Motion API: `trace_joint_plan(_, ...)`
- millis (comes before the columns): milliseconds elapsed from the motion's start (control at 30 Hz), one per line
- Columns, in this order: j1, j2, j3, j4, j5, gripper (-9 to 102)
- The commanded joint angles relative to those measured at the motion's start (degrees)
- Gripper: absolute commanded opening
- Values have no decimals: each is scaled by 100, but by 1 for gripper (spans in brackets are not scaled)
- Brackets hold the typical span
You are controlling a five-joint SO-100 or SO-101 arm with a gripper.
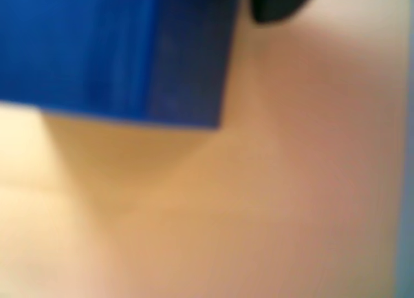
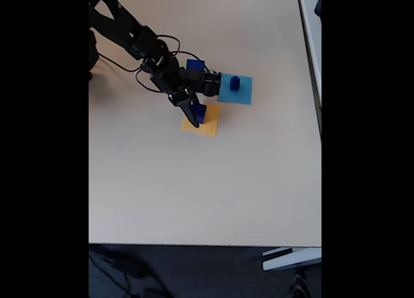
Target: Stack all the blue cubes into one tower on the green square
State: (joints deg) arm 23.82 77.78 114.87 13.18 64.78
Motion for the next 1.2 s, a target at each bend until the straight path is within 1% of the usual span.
trace_joint_plan(0, 18, 53, -97, -114, -44, 34)
trace_joint_plan(267, 0, 53, -141, -105, -44, 33)
trace_joint_plan(467, 9, 44, -193, -70, -70, 28)
trace_joint_plan(733, -62, 9, -141, -9, 62, 25)
trace_joint_plan(833, -70, 18, -141, 9, 88, 22)
trace_joint_plan(1000, -88, 79, -167, 44, 35, 20)
trace_joint_plan(1167, -88, 158, -387, 396, 9, 13)
